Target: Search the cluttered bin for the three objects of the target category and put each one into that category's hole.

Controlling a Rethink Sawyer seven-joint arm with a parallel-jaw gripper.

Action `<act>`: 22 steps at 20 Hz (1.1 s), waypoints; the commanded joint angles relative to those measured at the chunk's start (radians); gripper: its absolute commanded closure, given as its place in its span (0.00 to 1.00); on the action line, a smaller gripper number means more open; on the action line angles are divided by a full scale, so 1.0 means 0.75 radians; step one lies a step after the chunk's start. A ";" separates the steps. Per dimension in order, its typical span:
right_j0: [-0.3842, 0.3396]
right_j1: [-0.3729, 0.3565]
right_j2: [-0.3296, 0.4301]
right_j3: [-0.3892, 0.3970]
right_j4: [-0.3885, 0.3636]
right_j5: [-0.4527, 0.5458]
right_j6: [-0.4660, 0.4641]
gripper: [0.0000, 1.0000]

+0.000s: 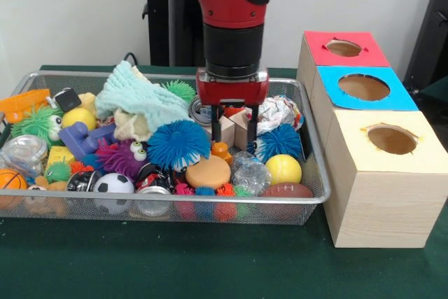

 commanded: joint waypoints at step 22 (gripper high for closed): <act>0.013 -0.085 0.090 0.141 -0.043 -0.031 0.163 0.00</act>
